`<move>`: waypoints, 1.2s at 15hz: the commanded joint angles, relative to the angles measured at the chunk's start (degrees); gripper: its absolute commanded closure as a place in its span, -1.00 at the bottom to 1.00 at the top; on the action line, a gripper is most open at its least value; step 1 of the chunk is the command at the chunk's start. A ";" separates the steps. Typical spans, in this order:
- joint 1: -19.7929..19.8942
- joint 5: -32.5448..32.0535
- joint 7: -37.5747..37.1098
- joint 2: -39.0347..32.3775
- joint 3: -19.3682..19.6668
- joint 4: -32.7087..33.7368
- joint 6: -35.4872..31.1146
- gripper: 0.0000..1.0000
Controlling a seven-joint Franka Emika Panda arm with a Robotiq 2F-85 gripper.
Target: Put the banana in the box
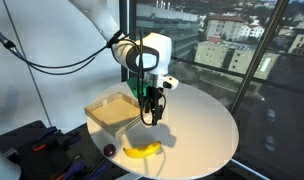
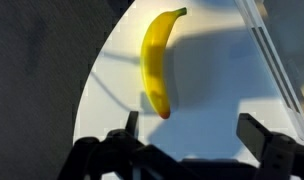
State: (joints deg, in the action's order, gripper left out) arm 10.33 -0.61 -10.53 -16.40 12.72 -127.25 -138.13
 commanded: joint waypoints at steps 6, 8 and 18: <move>0.23 -0.41 0.60 -0.97 0.37 -2.49 -3.95 -1.00; 0.42 -0.25 0.85 -1.35 0.41 -2.88 -4.54 -1.00; 0.69 -0.03 1.96 -4.79 0.48 -4.14 -8.72 -1.00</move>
State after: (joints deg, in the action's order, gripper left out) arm 10.69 -0.61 -9.93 -20.62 13.08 -130.83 -145.13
